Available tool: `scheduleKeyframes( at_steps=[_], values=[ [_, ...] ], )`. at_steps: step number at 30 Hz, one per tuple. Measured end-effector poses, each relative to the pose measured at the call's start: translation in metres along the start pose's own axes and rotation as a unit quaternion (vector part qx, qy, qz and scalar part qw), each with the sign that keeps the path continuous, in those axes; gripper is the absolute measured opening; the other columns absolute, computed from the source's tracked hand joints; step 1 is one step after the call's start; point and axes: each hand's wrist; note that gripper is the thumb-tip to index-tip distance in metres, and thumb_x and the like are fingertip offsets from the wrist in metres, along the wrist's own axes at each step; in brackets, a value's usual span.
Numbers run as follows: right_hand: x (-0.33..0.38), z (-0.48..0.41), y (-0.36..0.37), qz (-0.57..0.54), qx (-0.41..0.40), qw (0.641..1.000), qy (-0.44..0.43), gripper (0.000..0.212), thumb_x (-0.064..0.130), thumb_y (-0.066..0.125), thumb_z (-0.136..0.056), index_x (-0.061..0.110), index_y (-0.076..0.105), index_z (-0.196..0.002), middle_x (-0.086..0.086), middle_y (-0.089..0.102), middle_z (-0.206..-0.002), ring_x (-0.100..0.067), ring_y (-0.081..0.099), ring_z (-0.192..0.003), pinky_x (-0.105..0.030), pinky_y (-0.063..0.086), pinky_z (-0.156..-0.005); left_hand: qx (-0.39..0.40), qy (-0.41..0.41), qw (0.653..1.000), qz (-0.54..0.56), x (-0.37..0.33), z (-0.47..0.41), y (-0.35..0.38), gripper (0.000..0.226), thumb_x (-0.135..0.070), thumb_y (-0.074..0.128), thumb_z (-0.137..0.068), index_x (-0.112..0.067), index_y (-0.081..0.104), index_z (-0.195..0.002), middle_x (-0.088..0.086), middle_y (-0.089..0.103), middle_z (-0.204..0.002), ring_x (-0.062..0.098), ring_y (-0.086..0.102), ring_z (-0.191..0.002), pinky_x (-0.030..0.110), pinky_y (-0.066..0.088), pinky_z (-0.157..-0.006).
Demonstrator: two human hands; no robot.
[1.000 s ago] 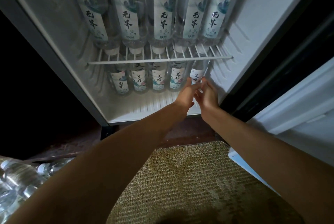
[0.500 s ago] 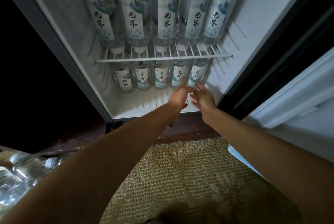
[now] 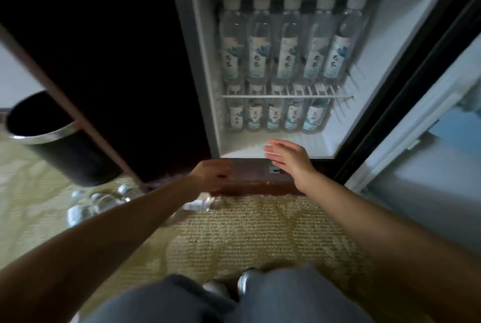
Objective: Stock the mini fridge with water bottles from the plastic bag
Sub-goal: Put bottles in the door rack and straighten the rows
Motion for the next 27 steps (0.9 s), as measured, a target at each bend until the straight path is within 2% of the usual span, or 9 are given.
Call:
scheduleKeyframes(
  at_steps=[3,6,9,12,14,16,19,23,27],
  values=[
    [0.001,0.02,0.037,0.027,0.051,0.998,-0.001,0.026,0.019,0.052,-0.098,0.01,0.061,-0.12,-0.007,0.07,-0.108,-0.021,0.066,-0.103,-0.035,0.047,-0.099,-0.055,-0.009,0.998,-0.036,0.007,0.046,-0.061,0.034,0.013,0.041,-0.088,-0.007,0.064,-0.103,0.0,0.071,-0.078,0.015,0.068,-0.066,0.023,0.05,-0.059],
    [-0.002,0.034,0.083,0.043,0.096,0.994,0.001,0.023,0.019,0.051,-0.098,0.012,0.062,-0.117,-0.006,0.07,-0.104,-0.021,0.066,-0.101,-0.036,0.046,-0.099,-0.144,-0.009,0.988,-0.062,0.021,0.084,-0.112,0.023,-0.006,0.045,-0.096,-0.018,0.062,-0.107,-0.005,0.07,-0.082,0.012,0.066,-0.072,0.024,0.044,-0.069],
    [-0.009,0.043,0.131,0.081,0.133,0.988,-0.002,0.022,0.019,0.051,-0.098,0.012,0.063,-0.116,-0.005,0.07,-0.103,-0.02,0.066,-0.097,-0.036,0.046,-0.099,-0.199,-0.029,0.979,-0.027,0.037,0.109,-0.157,0.02,-0.009,0.044,-0.097,-0.016,0.061,-0.106,-0.001,0.069,-0.087,0.016,0.063,-0.077,0.025,0.044,-0.071],
    [-0.014,0.049,0.18,0.152,0.181,0.971,-0.005,0.028,0.019,0.048,-0.099,0.009,0.059,-0.123,-0.01,0.068,-0.115,-0.02,0.064,-0.097,-0.027,0.048,-0.087,-0.23,-0.037,0.972,0.016,0.055,0.128,-0.195,0.022,-0.013,0.042,-0.098,-0.016,0.06,-0.112,0.003,0.066,-0.097,0.016,0.062,-0.078,0.025,0.042,-0.07],
    [-0.019,0.05,0.212,0.197,0.212,0.957,0.005,0.032,0.017,0.046,-0.1,0.004,0.056,-0.128,-0.015,0.065,-0.12,-0.024,0.063,-0.103,-0.022,0.047,-0.08,-0.247,-0.033,0.967,0.051,0.067,0.135,-0.216,0.023,-0.012,0.043,-0.098,-0.015,0.06,-0.113,0.003,0.066,-0.093,0.017,0.061,-0.077,0.026,0.042,-0.07],
    [-0.026,0.052,0.241,0.242,0.236,0.941,0.023,0.033,0.016,0.046,-0.1,0.002,0.054,-0.128,-0.019,0.062,-0.124,-0.027,0.061,-0.106,-0.027,0.048,-0.081,-0.264,-0.036,0.96,0.083,0.081,0.14,-0.235,0.024,-0.011,0.043,-0.097,-0.013,0.06,-0.115,0.002,0.065,-0.09,0.017,0.061,-0.077,0.027,0.044,-0.074],
    [-0.046,0.046,0.273,0.3,0.252,0.919,0.037,0.03,0.013,0.051,-0.097,0.002,0.056,-0.125,-0.02,0.062,-0.122,-0.016,0.058,-0.088,-0.027,0.047,-0.074,-0.275,-0.044,0.953,0.124,0.102,0.143,-0.25,0.027,-0.008,0.042,-0.097,-0.012,0.058,-0.118,0.001,0.065,-0.089,0.016,0.061,-0.076,0.026,0.044,-0.074],
    [-0.079,0.029,0.293,0.375,0.257,0.89,0.042,0.027,0.013,0.058,-0.093,0.005,0.061,-0.118,-0.017,0.066,-0.112,-0.02,0.062,-0.095,-0.026,0.044,-0.077,-0.252,-0.06,0.953,0.156,0.127,0.126,-0.25,0.03,-0.005,0.042,-0.096,-0.008,0.056,-0.123,0.002,0.064,-0.092,0.014,0.059,-0.075,0.023,0.041,-0.068],
    [-0.116,0.002,0.285,0.462,0.216,0.86,-0.004,0.035,0.013,0.062,-0.088,0.006,0.059,-0.122,-0.007,0.061,-0.108,-0.016,0.058,-0.086,-0.026,0.045,-0.076,-0.24,-0.093,0.951,0.17,0.148,0.088,-0.234,0.031,-0.009,0.042,-0.098,-0.009,0.052,-0.127,0.004,0.061,-0.101,0.013,0.058,-0.074,0.025,0.042,-0.069]
  ],
)
Point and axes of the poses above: each hand's wrist, its own z-axis away from the middle knuckle, its own y-axis out of the palm, x = y × z
